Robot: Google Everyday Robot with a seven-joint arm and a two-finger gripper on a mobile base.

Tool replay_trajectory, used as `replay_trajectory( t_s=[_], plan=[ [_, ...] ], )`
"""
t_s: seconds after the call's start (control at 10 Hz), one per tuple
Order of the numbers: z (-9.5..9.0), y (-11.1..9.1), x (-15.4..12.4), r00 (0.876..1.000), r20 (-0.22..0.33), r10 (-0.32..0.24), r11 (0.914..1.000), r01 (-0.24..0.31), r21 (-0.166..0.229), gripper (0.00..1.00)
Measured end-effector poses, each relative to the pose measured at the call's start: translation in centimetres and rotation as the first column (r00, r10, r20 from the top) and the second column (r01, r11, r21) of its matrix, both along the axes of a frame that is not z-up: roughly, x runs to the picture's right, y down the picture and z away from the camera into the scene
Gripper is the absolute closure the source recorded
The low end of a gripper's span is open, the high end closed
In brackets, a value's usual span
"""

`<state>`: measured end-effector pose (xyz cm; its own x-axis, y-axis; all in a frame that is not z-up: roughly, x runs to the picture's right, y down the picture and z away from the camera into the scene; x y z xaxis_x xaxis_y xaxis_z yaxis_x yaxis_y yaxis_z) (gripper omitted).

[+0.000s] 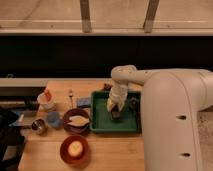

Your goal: Place eraser in tray

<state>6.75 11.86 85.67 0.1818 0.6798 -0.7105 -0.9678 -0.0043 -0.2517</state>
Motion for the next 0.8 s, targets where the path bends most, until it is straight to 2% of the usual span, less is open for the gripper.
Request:
replay_trajectory(
  t_s=[0.2,0.8],
  plan=[
    [0.04,-0.12,-0.11,1.000,0.002,0.003,1.0000,-0.003,0.001,0.28],
    [0.05,-0.20,-0.02,1.000,0.005,0.019,0.9998,-0.019,-0.004,0.28]
  ],
)
